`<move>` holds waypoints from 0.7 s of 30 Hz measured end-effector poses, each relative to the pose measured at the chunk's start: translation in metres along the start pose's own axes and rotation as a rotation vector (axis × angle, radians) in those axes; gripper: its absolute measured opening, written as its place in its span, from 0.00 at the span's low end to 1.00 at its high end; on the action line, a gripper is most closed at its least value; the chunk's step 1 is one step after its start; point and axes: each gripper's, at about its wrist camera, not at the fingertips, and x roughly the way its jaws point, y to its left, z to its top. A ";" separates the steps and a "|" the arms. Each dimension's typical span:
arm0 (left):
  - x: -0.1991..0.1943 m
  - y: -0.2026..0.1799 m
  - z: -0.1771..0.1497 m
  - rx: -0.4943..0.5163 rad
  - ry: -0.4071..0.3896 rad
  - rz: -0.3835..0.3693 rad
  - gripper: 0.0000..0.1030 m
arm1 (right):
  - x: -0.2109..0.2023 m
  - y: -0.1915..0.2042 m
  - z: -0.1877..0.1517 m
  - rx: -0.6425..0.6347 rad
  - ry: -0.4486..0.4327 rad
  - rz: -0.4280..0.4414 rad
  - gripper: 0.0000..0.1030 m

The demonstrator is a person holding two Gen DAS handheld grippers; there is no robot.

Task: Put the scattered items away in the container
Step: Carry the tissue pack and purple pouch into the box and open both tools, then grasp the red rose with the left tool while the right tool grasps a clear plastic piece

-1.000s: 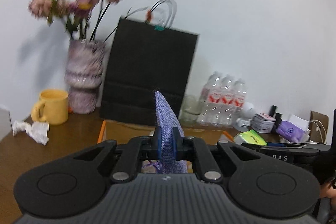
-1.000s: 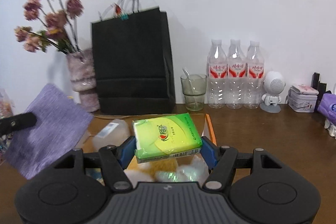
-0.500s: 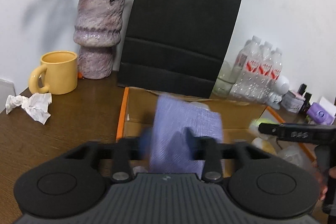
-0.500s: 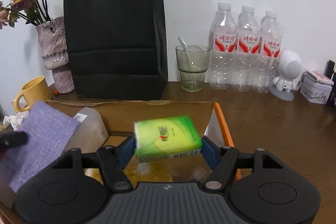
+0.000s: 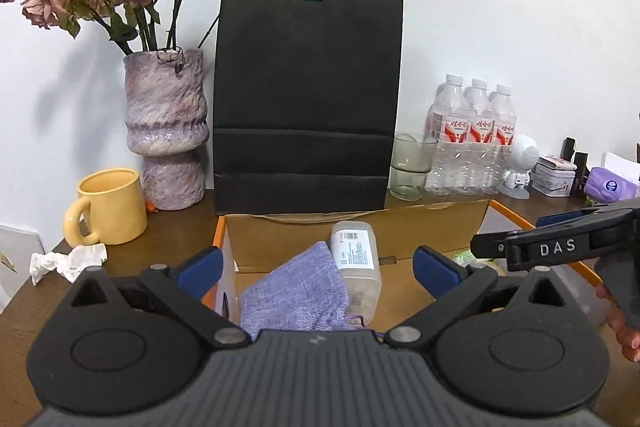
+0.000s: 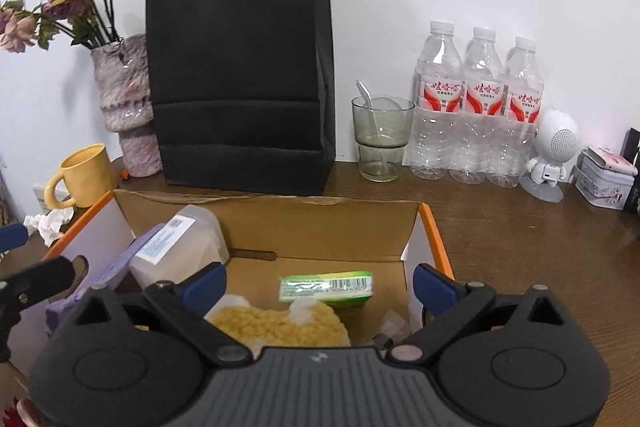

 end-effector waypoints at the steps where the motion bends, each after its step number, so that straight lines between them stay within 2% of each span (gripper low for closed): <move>1: -0.001 0.001 0.000 -0.004 -0.001 0.001 1.00 | -0.002 0.001 -0.001 -0.004 0.000 -0.001 0.97; 12: -0.025 0.002 0.002 -0.041 -0.022 -0.009 1.00 | -0.040 0.013 -0.015 -0.032 -0.024 0.004 0.97; 21: -0.074 -0.005 -0.009 -0.054 -0.040 -0.027 1.00 | -0.094 0.022 -0.039 -0.045 -0.049 0.013 0.97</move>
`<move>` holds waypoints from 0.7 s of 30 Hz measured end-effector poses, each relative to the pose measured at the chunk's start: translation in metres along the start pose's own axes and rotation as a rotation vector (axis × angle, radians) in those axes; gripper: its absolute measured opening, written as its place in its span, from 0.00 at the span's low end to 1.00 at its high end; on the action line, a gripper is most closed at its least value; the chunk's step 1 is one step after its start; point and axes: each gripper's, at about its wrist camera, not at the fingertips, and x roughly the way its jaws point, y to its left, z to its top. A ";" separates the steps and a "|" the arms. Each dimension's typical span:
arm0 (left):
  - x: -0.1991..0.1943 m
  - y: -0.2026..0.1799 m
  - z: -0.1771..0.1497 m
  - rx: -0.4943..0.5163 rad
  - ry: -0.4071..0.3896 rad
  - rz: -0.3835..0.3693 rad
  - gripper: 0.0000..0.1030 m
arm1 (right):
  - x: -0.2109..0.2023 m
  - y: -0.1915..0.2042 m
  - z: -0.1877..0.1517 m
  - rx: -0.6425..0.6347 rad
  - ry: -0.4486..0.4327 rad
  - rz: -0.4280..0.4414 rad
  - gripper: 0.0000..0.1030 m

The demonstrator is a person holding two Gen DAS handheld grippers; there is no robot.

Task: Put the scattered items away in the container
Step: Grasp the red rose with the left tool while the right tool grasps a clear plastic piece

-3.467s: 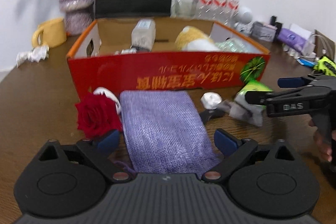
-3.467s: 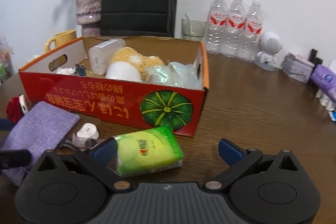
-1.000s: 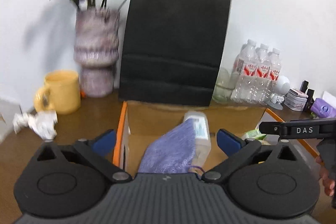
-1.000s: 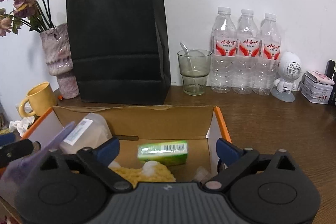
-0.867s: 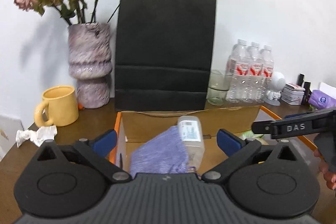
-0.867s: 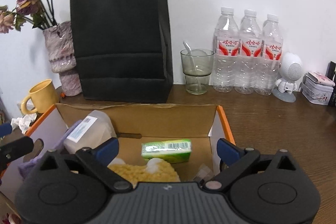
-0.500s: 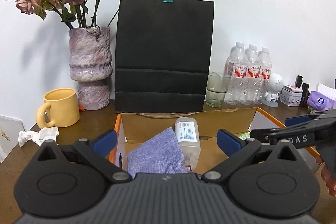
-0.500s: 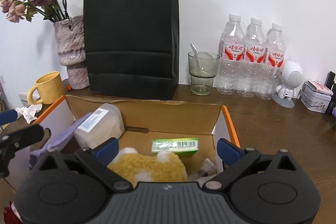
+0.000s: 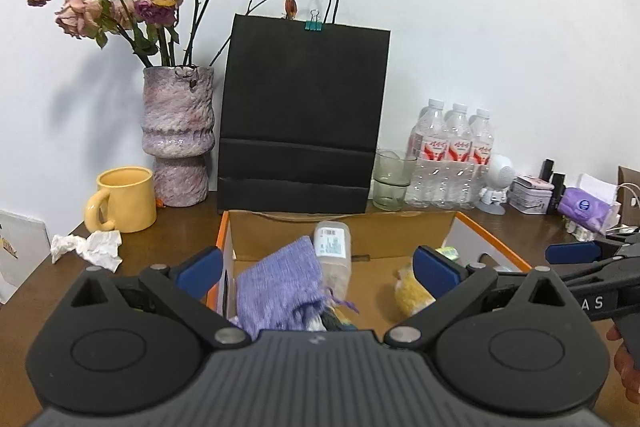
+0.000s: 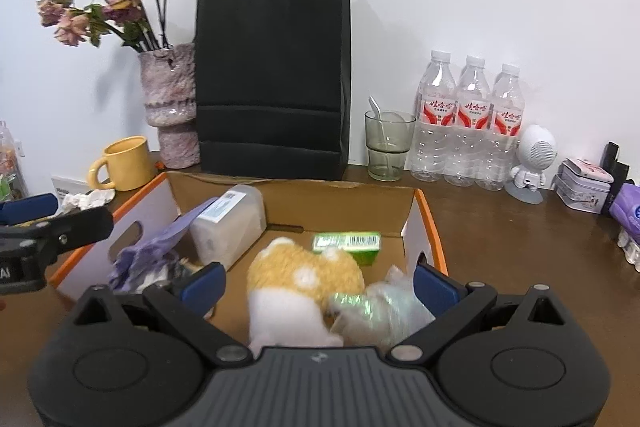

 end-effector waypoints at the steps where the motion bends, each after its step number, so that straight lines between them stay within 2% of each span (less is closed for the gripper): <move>1: -0.006 0.001 -0.003 -0.006 -0.001 0.000 1.00 | -0.007 0.002 -0.004 -0.007 -0.001 0.001 0.98; 9: -0.041 0.010 -0.034 -0.021 0.067 0.017 1.00 | -0.047 0.011 -0.054 -0.046 0.020 0.001 0.98; 16: -0.038 0.024 -0.070 -0.049 0.177 0.057 1.00 | -0.036 0.011 -0.099 -0.041 0.134 -0.011 0.97; 21: -0.027 0.023 -0.083 -0.030 0.212 0.077 1.00 | -0.033 0.012 -0.111 -0.036 0.154 -0.022 0.89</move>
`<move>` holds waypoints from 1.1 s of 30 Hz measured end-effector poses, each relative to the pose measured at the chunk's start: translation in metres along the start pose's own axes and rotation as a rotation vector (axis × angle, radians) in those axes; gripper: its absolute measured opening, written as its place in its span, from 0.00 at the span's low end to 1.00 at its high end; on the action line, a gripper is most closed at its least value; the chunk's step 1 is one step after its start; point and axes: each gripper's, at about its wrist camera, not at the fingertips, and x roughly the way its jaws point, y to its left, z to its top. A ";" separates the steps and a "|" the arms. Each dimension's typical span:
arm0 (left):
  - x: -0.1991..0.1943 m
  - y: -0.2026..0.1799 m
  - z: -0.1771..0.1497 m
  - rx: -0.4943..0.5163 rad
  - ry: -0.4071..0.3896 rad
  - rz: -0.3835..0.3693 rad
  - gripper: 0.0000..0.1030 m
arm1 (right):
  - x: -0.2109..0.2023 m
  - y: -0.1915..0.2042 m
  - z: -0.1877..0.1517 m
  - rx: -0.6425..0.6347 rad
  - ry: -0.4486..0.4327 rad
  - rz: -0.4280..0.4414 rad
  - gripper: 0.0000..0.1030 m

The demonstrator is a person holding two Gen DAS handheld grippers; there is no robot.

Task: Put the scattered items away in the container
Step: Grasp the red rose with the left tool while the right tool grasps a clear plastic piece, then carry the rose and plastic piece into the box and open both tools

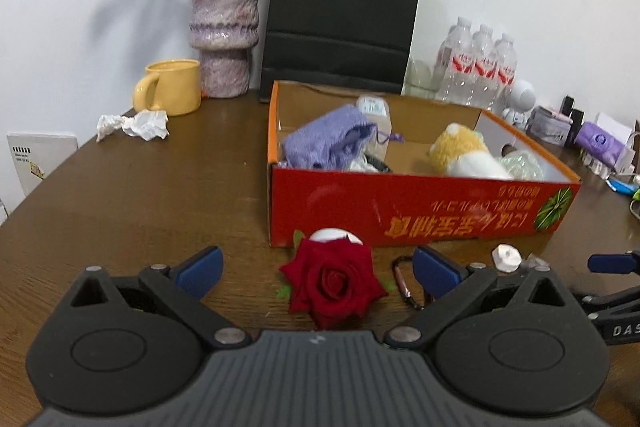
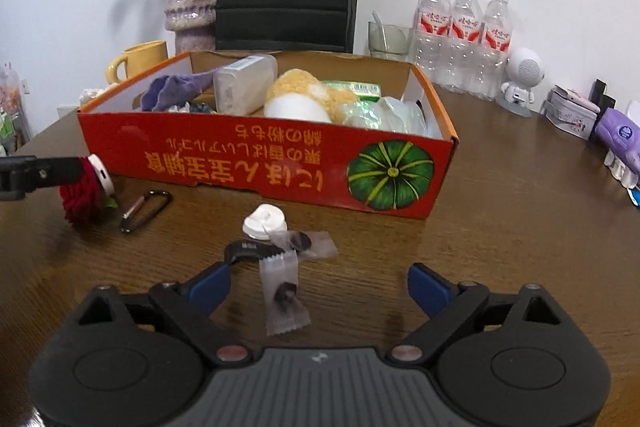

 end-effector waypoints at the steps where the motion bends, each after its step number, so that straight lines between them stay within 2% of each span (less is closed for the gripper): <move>1: 0.002 -0.002 -0.002 0.015 0.000 0.005 0.99 | 0.000 0.000 0.000 -0.001 0.000 0.002 0.88; 2: 0.003 -0.005 -0.003 0.031 -0.001 0.010 0.96 | 0.000 0.000 -0.001 -0.003 0.001 0.003 0.86; 4: 0.006 -0.009 -0.006 0.055 0.004 0.015 0.82 | 0.003 0.001 -0.003 -0.007 0.012 0.006 0.69; 5: 0.008 -0.010 -0.008 0.064 0.013 0.011 0.70 | 0.002 0.001 -0.004 -0.001 0.006 0.017 0.66; 6: 0.011 -0.010 -0.009 0.067 0.026 0.002 0.55 | 0.002 0.001 -0.005 0.004 0.004 0.031 0.57; 7: 0.012 -0.010 -0.011 0.066 0.039 -0.008 0.50 | 0.001 0.000 -0.005 0.008 0.001 0.045 0.42; 8: 0.013 -0.010 -0.012 0.066 0.044 -0.012 0.47 | 0.000 0.000 -0.005 0.012 -0.005 0.053 0.33; 9: 0.012 -0.010 -0.012 0.067 0.040 -0.016 0.45 | 0.000 0.000 -0.005 0.016 -0.010 0.055 0.15; 17: 0.006 -0.005 -0.014 0.036 0.025 -0.039 0.42 | -0.004 -0.009 -0.007 0.071 -0.047 0.065 0.11; 25: -0.002 -0.011 -0.016 0.049 -0.004 -0.038 0.42 | -0.008 -0.010 -0.006 0.079 -0.070 0.072 0.09; 33: -0.019 -0.020 -0.002 0.042 -0.049 -0.120 0.41 | -0.023 -0.007 0.011 0.084 -0.131 0.114 0.08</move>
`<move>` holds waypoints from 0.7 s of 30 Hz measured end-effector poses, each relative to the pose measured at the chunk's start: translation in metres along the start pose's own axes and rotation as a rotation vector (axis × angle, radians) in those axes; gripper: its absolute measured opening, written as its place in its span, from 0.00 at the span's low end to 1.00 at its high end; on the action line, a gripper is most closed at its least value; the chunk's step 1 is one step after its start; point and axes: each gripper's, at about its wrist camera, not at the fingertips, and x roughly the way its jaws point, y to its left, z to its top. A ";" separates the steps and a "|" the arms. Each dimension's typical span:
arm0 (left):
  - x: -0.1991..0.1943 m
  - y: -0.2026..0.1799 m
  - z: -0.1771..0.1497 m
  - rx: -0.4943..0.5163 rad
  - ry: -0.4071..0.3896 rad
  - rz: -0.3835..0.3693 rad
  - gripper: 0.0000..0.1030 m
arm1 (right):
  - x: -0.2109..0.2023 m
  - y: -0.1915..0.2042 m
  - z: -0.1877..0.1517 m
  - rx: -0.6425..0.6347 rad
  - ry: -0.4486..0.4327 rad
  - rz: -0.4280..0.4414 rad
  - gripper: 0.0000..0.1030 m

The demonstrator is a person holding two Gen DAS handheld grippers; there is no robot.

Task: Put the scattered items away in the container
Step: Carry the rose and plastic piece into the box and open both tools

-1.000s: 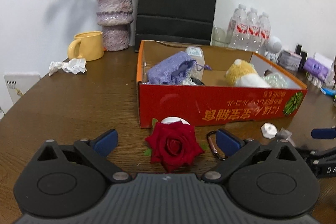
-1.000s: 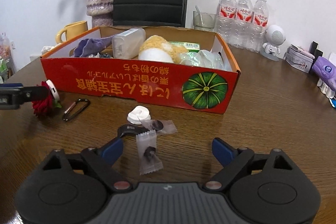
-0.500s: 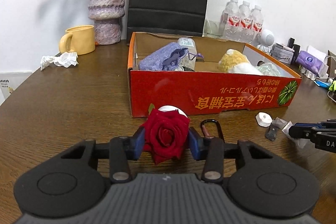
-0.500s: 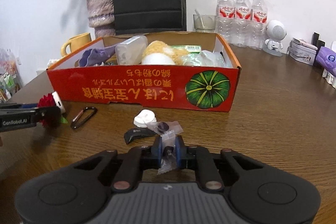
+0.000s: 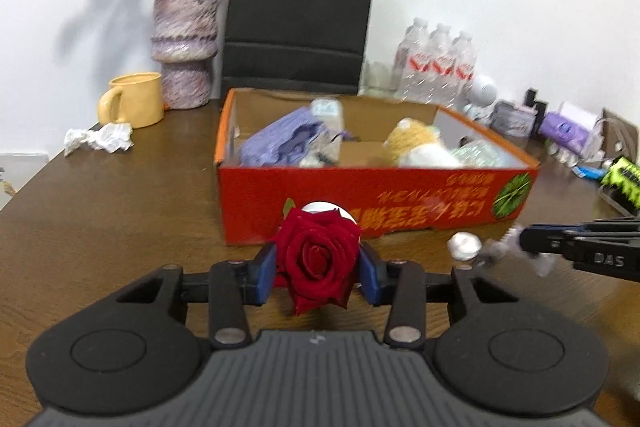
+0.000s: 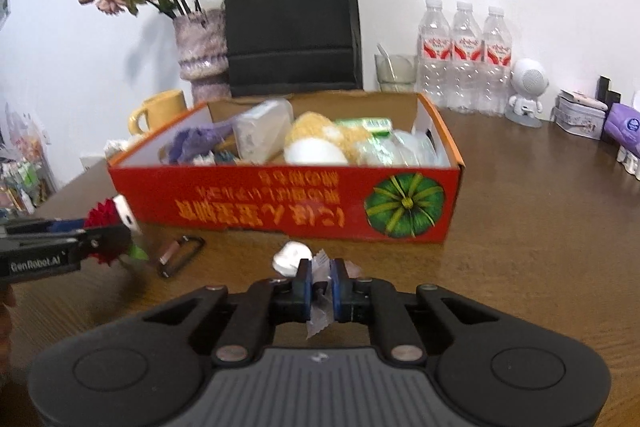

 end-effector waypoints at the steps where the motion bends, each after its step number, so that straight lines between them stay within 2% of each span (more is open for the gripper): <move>1: -0.003 -0.002 0.004 0.005 -0.011 -0.013 0.41 | -0.002 0.001 0.005 -0.006 -0.014 0.007 0.08; 7: -0.006 -0.012 0.041 0.028 -0.066 -0.072 0.42 | -0.007 0.003 0.048 -0.019 -0.096 0.040 0.08; 11: 0.009 -0.020 0.075 0.047 -0.114 -0.070 0.42 | 0.004 0.002 0.088 -0.034 -0.147 0.038 0.08; 14: 0.030 -0.022 0.095 0.025 -0.140 -0.057 0.42 | 0.027 0.000 0.114 -0.013 -0.148 0.049 0.08; 17: 0.060 -0.017 0.105 -0.011 -0.128 -0.027 0.42 | 0.057 0.002 0.128 0.000 -0.128 0.058 0.08; 21: 0.094 -0.004 0.106 -0.023 -0.064 0.010 0.42 | 0.098 0.004 0.130 0.008 -0.076 0.075 0.08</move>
